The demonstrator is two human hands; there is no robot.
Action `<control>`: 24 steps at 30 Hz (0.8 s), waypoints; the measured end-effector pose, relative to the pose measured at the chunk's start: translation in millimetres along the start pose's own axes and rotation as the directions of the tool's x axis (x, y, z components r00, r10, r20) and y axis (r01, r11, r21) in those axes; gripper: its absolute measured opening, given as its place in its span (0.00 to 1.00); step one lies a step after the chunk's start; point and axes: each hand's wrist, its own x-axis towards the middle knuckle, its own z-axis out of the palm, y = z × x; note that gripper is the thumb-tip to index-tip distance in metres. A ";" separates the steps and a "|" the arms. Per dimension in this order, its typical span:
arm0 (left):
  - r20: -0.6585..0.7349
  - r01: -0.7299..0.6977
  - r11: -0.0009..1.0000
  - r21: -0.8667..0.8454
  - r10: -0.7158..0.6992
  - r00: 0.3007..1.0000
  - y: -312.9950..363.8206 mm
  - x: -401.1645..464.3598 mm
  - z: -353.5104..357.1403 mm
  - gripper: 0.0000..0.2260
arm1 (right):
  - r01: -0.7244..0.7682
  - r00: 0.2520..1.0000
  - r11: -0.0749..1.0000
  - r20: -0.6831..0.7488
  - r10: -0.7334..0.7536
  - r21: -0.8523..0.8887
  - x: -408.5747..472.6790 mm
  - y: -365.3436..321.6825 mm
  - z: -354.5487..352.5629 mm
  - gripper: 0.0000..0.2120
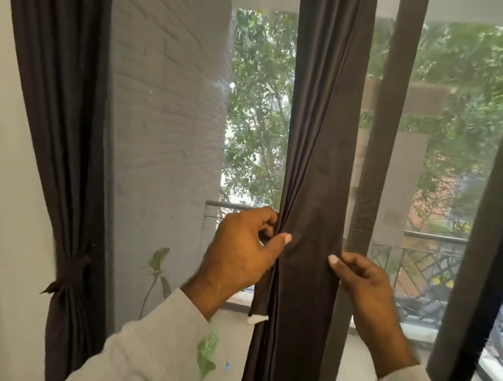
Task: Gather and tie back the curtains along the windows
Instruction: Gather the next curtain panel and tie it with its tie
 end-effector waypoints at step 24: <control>0.057 0.006 1.000 0.000 -0.006 0.998 2.6 2.3 9.9 0.13 | 0.516 0.837 0.791 -0.005 -0.548 -0.329 -14.2 7.7 16.3 0.13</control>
